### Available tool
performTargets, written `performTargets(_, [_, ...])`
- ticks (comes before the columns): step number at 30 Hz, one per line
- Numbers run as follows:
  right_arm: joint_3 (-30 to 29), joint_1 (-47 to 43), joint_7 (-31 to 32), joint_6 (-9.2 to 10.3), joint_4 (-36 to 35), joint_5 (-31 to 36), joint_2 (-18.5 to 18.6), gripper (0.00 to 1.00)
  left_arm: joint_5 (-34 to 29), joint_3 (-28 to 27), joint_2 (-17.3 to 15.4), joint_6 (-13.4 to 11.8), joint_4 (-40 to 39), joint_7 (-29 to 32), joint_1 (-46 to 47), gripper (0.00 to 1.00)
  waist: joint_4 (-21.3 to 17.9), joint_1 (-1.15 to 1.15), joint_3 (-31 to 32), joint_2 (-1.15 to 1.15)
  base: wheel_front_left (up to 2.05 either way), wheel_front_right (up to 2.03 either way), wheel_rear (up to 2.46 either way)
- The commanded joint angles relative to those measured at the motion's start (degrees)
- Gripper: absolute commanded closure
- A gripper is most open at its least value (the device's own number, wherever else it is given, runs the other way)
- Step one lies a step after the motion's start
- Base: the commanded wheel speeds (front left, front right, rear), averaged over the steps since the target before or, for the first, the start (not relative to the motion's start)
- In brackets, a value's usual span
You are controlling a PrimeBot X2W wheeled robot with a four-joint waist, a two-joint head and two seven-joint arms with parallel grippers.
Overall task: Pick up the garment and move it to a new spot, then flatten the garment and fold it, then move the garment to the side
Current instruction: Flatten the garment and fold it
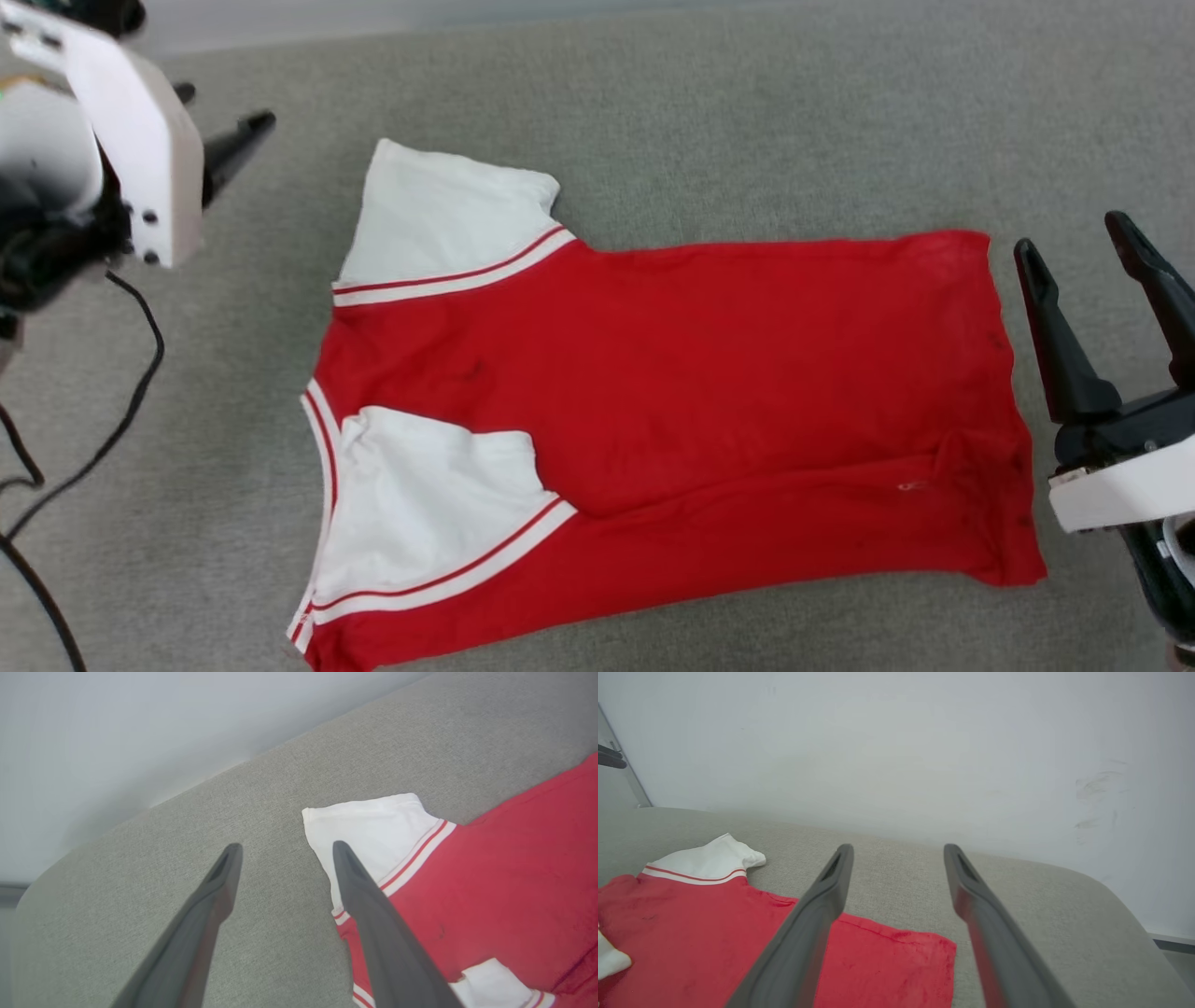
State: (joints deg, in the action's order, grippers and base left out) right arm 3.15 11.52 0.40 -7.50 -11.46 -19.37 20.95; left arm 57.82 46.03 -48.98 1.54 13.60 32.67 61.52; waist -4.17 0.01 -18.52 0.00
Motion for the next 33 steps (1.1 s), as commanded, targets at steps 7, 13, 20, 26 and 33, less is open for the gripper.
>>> performTargets(7, [-0.73, -0.77, -0.45, 0.02, -4.88, 2.83, -3.44, 0.00, 1.64, 0.47, 1.60, 1.30, 3.73, 10.69, 9.30, 0.00, -3.92, -0.01, -9.31, 0.00, 0.00, 0.00, 0.00])
performTargets(13, [0.21, 1.50, -1.10, 0.02, -6.55, 3.65, -4.18, 0.00, 1.52, 2.07, 2.71, 1.99, 5.92, 18.90, 15.38, 0.00, -5.71, -0.01, -14.70, 0.00, 0.00, 0.00, 0.00])
performTargets(20, [1.44, 3.89, -2.06, 0.02, -5.55, 4.08, -3.85, 0.00, 0.07, 4.01, 4.46, 2.31, 9.44, 22.38, 18.30, 0.00, -7.04, -0.01, -18.49, 0.00, 0.00, 0.00, 0.00])
performTargets(26, [2.05, 4.96, -2.56, 0.02, -3.60, 4.05, -2.95, 0.00, -0.89, 7.32, 4.82, 3.56, 12.15, 25.26, 16.81, 0.00, -7.46, -0.01, -19.14, 0.00, 0.00, 0.00, 0.00])
performTargets(33, [0.56, 7.21, -2.56, 0.02, -3.33, 4.42, -1.61, 0.00, -0.22, 7.74, 4.92, 4.51, 12.04, 24.39, 15.87, 1.00, -6.76, -0.01, -17.05, 0.00, 0.00, 0.00, 0.00])
